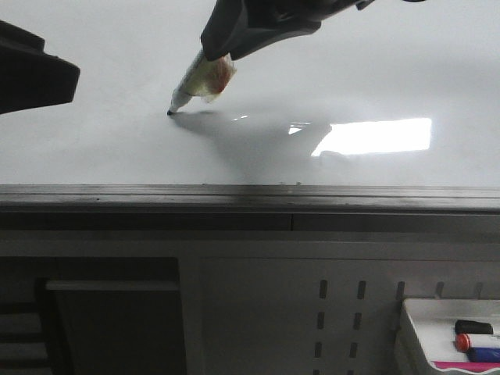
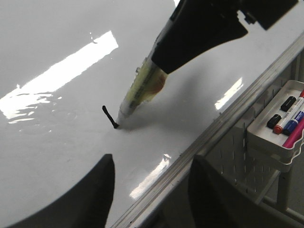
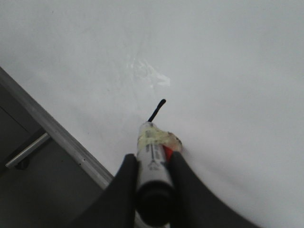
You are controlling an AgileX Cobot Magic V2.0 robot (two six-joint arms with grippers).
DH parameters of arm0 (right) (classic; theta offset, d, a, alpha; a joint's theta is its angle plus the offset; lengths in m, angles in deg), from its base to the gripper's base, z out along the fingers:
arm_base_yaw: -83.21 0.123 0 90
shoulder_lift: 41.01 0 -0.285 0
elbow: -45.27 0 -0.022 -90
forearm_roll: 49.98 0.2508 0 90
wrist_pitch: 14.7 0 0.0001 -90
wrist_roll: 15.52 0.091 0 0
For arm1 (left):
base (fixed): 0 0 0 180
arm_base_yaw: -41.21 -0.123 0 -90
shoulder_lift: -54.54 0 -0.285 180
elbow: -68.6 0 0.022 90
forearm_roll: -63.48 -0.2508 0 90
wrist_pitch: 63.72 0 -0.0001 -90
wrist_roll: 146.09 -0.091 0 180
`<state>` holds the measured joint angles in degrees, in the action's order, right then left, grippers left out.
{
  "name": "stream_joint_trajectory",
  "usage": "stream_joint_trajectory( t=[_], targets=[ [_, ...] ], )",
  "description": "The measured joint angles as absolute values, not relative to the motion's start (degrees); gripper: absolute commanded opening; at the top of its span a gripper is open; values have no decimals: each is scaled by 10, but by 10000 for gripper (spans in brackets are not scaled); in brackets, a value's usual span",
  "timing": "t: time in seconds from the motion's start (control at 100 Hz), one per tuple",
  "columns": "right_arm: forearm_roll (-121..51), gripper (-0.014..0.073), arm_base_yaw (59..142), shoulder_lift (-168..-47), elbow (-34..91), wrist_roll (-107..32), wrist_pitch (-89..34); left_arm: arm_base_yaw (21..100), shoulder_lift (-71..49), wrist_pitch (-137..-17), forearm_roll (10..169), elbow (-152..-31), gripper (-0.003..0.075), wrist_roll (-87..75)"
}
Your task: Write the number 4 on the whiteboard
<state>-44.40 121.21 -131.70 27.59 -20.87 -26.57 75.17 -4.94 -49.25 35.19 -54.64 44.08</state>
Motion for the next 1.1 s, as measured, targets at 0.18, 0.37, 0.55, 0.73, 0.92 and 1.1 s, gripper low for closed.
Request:
stream_joint_trajectory(
  t=[0.18, 0.37, 0.55, 0.73, 0.92, 1.1],
  targets=[
    [-440, -65, 1213, -1313, 270, -209, -260, 752, -49, -493, 352, -546, 334, 441],
    [-439, -64, 1189, -1288, 269, -209, -308, 752, -49, -493, 352, -546, 334, 441],
    [-443, -64, 1200, -1283, 278, -209, -325, 752, -49, -493, 352, -546, 333, 441],
    [-453, -64, 1211, -1293, 310, -211, -328, 752, -49, -494, 352, -546, 334, 441],
    [-456, -64, 1198, -1316, 315, -211, -327, 752, -49, -494, 352, -546, 333, 441],
    [-455, -64, 1215, -1317, 304, -211, -356, 752, -49, -494, 349, -545, 334, 441]
  ],
)
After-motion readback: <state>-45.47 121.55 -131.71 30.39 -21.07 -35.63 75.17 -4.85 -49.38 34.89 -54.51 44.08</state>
